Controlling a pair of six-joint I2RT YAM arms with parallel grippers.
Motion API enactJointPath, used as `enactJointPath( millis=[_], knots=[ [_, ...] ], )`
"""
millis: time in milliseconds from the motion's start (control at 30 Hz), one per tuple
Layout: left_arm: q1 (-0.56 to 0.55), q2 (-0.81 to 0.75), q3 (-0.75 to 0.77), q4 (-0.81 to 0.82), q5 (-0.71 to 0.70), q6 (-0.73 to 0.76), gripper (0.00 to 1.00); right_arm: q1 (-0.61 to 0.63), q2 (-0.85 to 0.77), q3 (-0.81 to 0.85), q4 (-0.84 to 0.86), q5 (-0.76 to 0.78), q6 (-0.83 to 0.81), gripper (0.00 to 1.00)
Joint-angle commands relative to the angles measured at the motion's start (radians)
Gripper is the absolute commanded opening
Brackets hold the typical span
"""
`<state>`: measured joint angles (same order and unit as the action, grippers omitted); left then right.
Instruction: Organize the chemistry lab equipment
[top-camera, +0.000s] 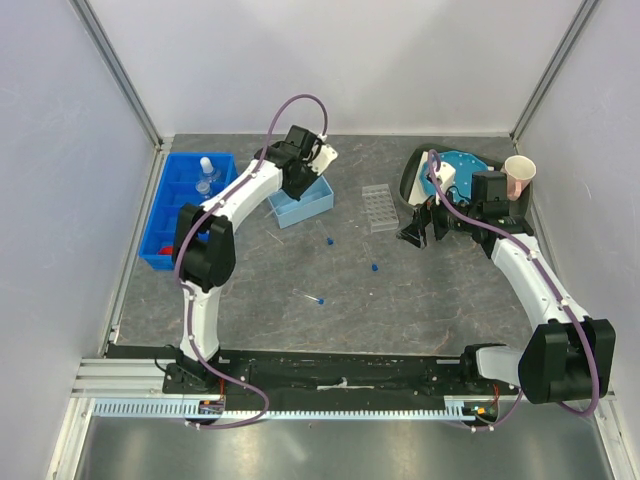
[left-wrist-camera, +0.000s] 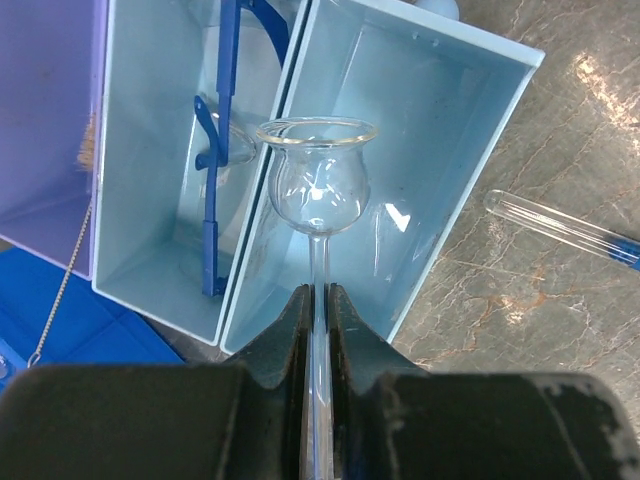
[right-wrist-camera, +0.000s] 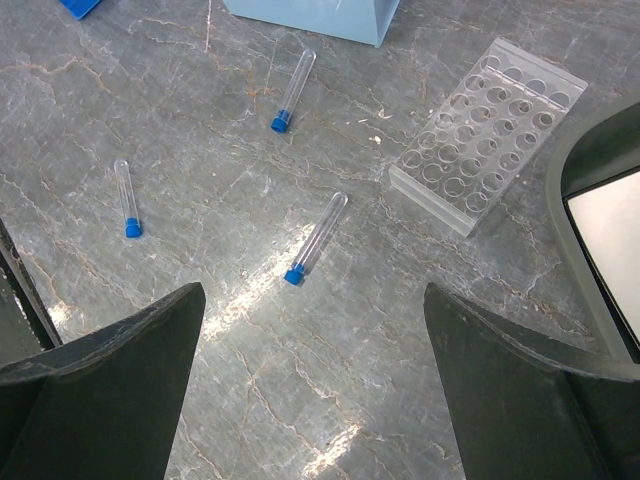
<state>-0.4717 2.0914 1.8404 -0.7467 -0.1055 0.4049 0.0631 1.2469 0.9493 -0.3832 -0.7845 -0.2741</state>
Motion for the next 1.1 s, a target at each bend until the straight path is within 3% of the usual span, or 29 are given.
enactJointPath(
  millis=[0, 200, 533, 733, 900, 1067],
  knots=[
    [-0.002, 0.021, 0.052, -0.005, 0.032, 0.06, 0.09, -0.003, 0.006, 0.011, 0.004, -0.016, -0.013, 0.98],
    [-0.002, 0.058, 0.068, -0.014, 0.043, 0.052, 0.11, -0.006, 0.008, 0.011, 0.003, -0.016, -0.014, 0.98],
    [-0.002, 0.096, 0.094, -0.019, 0.047, 0.038, 0.26, -0.008, 0.009, 0.011, 0.003, -0.016, -0.016, 0.98],
    [-0.004, 0.114, 0.114, -0.028, 0.049, 0.022, 0.29, -0.016, 0.009, 0.009, 0.003, -0.018, -0.014, 0.98],
    [-0.004, 0.092, 0.137, -0.028, 0.009, -0.029, 0.32, -0.02, 0.008, 0.009, 0.003, -0.021, -0.016, 0.98],
    [-0.002, 0.033, 0.163, -0.026, -0.011, -0.121, 0.42, -0.022, 0.008, 0.009, 0.003, -0.021, -0.019, 0.98]
  ],
)
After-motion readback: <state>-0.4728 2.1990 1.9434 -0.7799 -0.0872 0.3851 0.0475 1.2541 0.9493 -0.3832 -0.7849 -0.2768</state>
